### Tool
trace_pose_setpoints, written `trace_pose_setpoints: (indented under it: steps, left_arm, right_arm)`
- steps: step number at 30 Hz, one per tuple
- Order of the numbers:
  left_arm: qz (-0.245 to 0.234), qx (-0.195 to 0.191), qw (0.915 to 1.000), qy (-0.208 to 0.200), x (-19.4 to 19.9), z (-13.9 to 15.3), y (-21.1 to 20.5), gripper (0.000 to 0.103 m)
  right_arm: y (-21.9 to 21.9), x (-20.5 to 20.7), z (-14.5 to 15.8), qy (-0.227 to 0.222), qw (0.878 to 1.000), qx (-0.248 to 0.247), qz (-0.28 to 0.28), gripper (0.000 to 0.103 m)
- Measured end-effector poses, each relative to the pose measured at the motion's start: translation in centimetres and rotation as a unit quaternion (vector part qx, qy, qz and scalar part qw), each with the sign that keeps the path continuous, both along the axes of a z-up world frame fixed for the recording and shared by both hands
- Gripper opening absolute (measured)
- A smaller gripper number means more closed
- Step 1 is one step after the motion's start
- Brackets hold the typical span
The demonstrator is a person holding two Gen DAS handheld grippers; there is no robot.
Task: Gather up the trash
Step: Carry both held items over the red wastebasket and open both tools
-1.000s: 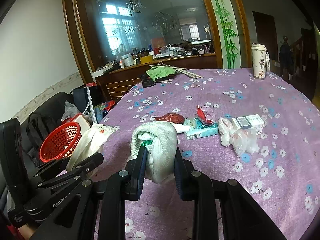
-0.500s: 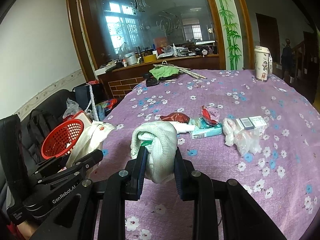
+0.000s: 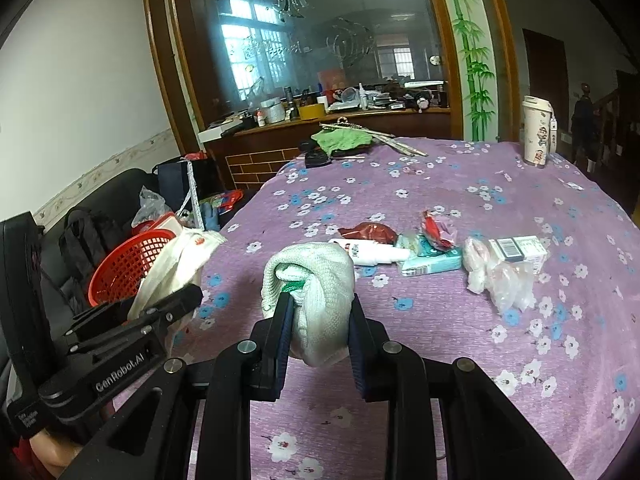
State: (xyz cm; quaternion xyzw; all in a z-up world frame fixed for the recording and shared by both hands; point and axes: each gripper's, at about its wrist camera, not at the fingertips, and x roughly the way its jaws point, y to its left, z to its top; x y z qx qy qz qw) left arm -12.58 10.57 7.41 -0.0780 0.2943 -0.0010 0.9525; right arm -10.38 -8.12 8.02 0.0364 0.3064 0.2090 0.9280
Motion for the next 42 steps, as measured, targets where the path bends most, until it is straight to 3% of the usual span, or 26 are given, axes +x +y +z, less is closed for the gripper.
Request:
trace_pose_setpoints:
  steps: [12,28,34,42]
  left_arm:
    - [0.072,-0.018,0.9968,-0.030,-0.7,2.7,7.4,0.039]
    - [0.194,-0.026,0.9802,-0.031,-2.2,3.2,21.3,0.039]
    - [0.207,-0.031,0.9776,-0.018,-2.3,2.5,23.8,0.039]
    - [0.209,-0.029,0.9774,-0.005,-1.4,1.4,24.8,0.039]
  right_arm:
    - [4.7,1.6,1.9,0.020,0.998,0.007,0.062,0.028]
    - [18.0,5.5,4.5,0.044,0.983,-0.002,0.181,0.028]
    - [23.0,7.0,4.0,0.054,0.977,-0.011,0.204,0.028]
    - [26.5,8.9,2.5,0.081,0.973,-0.015,0.217,0.029]
